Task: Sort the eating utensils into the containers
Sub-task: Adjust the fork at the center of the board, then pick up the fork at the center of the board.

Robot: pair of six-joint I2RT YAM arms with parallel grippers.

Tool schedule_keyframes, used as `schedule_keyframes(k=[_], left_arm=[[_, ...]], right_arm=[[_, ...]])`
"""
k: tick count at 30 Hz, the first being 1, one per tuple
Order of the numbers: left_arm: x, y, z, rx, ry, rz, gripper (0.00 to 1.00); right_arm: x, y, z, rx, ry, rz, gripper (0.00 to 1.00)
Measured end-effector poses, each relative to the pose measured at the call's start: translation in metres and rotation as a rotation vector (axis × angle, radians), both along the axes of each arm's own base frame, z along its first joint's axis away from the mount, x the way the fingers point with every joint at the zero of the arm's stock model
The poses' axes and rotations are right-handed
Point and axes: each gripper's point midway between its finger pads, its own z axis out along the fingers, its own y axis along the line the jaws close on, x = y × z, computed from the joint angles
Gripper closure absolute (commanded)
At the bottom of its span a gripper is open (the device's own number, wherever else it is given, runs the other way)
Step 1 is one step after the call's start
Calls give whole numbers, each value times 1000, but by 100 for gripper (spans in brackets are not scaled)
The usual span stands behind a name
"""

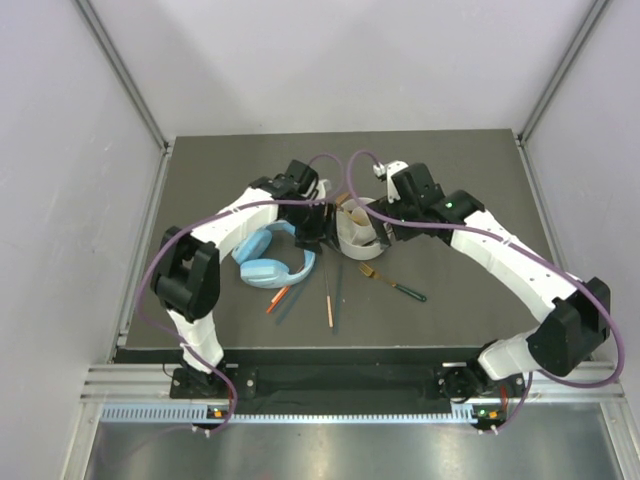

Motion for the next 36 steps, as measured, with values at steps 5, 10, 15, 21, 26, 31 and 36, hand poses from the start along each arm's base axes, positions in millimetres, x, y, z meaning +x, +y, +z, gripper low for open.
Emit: schedule_keyframes(k=[5,10,15,21,26,31,36], left_arm=[[-16,-17,-10,-4,49,-45,39],[-17,-19,-20,5,74,-39,39],[-19,-25,-34,21,89,-31,40],[-7,-35,-55,50,67,14,40],[12,-44,-61,61,34,68,40],[46,-56,-66,71,-25,123,40],[75,-58,-67,94,-75,167,39]], right_arm=[[6,-1,11,16,-22,-29,5],[17,-6,37,55,-82,-70,4],[27,-12,75,109,-168,-107,4],[29,-18,92,137,-203,-130,4],[26,-23,89,127,-181,-138,4],[12,-27,77,98,-109,-123,6],[-3,-27,49,47,25,-80,8]])
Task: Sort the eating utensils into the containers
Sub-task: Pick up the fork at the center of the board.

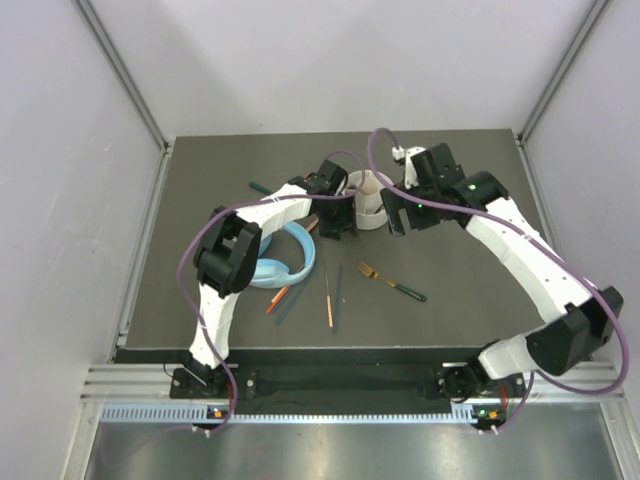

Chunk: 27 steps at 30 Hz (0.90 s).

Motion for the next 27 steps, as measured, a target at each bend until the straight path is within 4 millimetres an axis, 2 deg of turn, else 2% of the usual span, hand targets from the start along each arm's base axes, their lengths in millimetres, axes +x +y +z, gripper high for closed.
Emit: schedule_keyframes(k=[5,8,14,17,20,23,27], left_arm=[[7,16,7,-12,-14,23,40],[5,27,23,-36,-29,14,40],[11,47,93,-111,-168,5,39],[5,71,126,-129,-242,32,39],[6,100,148,-129,-299,86,39],[12,121,150,-105,-319,138,39],[7,130,131,-72,-279,154,39]], right_arm=[[-12,4,-50,-81,210,58,8],[-20,7,-73,-109,316,79,9],[-37,8,-98,-172,447,102,9],[-53,16,-109,-206,480,140,9],[-74,20,-124,-239,527,175,10],[-86,17,-143,-258,560,178,10],[-98,4,-176,-271,603,130,10]])
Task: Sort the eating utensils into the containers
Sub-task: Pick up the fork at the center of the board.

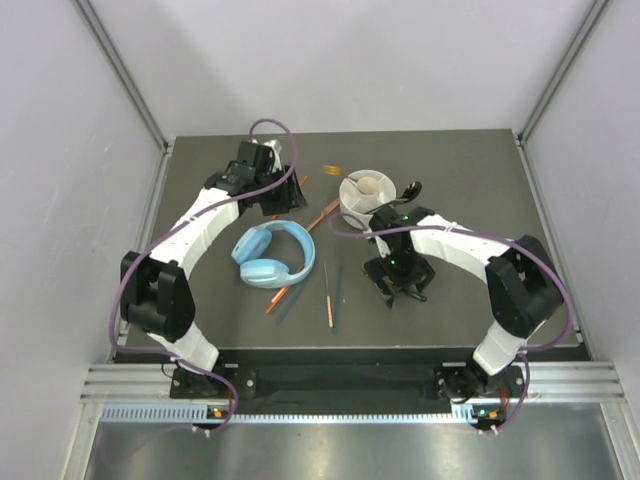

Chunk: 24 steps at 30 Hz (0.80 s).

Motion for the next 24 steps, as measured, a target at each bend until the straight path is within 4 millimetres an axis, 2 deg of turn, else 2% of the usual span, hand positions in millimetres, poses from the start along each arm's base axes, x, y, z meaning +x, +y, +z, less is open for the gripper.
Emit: schedule_keyframes(k=[2,5,11,15,24], left_arm=[[-6,0,-9,8,25,-4,39],[-13,1,-20,19,56,-6,39],[-14,2,-21,19,64,0,39],[-13,4,-22,29,63,10,39],[-12,6,-23,36,63,20,40]], right_arm=[[-5,-7,-10,-12,18,-24,9],[1,-12,-18,-14,11,-49,9],[20,-4,-33,-7,-15,-40,8],[25,-2,-37,-2,-25,-21,9],[26,-5,-41,-11,-21,-19,39]])
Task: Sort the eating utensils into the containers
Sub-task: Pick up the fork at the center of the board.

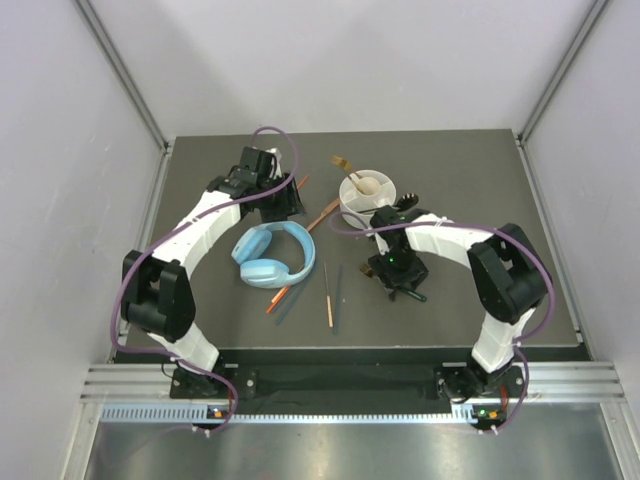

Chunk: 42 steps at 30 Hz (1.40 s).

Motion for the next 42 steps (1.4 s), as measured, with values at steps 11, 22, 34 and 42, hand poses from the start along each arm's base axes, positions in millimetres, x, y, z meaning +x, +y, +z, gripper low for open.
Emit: schedule_keyframes(k=[11,22,34,42], left_arm=[[0,0,0,1,0,1,40],[-1,1,-3,4,6,1,40],[-6,3,-10,12,29,1,40],[-7,4,-11,16,31,4,40]], right_arm=[[-3,-4,-1,-39,-20,10,73],[-9,4,-2,-65,-40,45,74],[-6,4,-3,-104,-10,85,100],[-5,8,-1,-82,-6,107,100]])
